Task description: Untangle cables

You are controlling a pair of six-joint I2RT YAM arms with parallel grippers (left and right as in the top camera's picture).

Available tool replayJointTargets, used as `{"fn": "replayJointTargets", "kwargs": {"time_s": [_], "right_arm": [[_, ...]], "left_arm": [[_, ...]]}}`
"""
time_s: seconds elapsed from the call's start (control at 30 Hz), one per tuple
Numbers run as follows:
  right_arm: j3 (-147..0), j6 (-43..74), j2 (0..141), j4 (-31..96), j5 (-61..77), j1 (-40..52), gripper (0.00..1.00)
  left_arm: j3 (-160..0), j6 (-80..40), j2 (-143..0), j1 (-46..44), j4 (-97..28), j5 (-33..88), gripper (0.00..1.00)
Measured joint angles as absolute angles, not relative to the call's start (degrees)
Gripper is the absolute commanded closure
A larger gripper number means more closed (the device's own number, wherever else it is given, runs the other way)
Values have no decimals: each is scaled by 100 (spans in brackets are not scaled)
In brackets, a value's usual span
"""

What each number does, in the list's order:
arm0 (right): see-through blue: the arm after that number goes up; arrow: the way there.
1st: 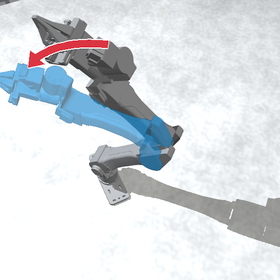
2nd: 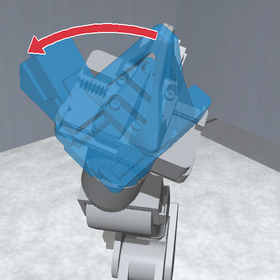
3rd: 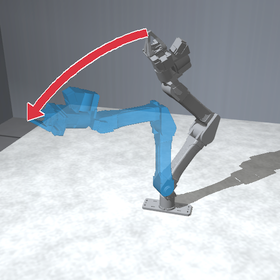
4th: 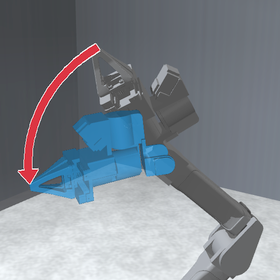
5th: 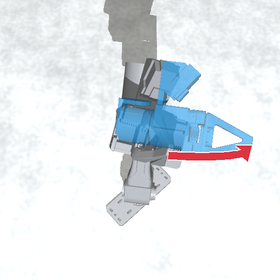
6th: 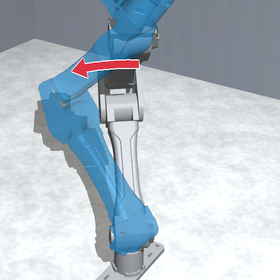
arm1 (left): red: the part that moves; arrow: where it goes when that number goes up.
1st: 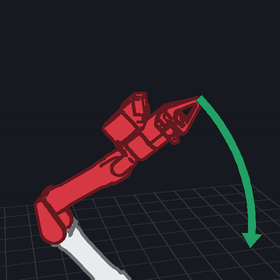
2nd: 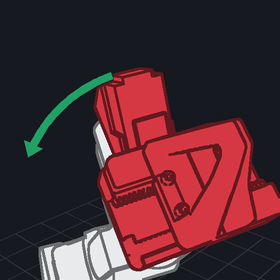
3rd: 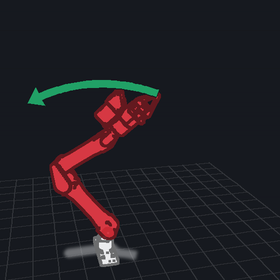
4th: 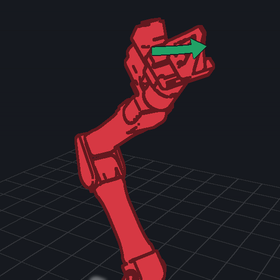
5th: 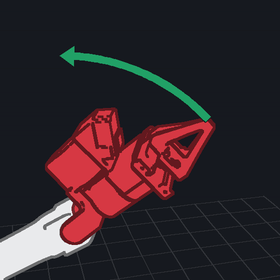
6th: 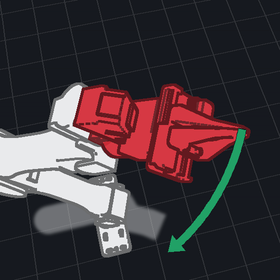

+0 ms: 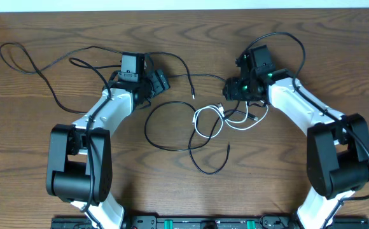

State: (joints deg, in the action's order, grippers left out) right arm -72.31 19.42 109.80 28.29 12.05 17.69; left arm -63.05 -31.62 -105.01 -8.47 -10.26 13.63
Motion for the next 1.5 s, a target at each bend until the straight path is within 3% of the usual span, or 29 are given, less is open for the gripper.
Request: {"fn": "replayJointTargets", "kwargs": {"time_s": [0.37,0.47,0.53,0.57,0.83,1.2,1.5], "right_arm": [[-7229,2163,11399,2919,622,1872,55],[-7240,2191,11413,2873,593,1925,68],[-7240,2198,11424,2875,591,1935,95],[-7240,2209,11424,2864,587,1935,99],[-7253,2270,11450,2740,582,1935,99],[-8396,2279,10938,3614,838,1931,99],[-8471,2453,10694,2482,1210,1957,99]], "left_arm": [[-6305,-3162,-10501,-847,-1031,1363,15],[-6305,-3162,-10501,-847,-1035,1363,15],[-6305,-3162,-10501,-847,-1037,1363,15],[-6305,-3162,-10501,-847,-1039,1363,15],[-6305,-3162,-10501,-847,-1046,1363,15],[-6305,-3162,-10501,-847,-1048,1363,15],[-6305,-3162,-10501,-847,-1046,1365,15]]}}
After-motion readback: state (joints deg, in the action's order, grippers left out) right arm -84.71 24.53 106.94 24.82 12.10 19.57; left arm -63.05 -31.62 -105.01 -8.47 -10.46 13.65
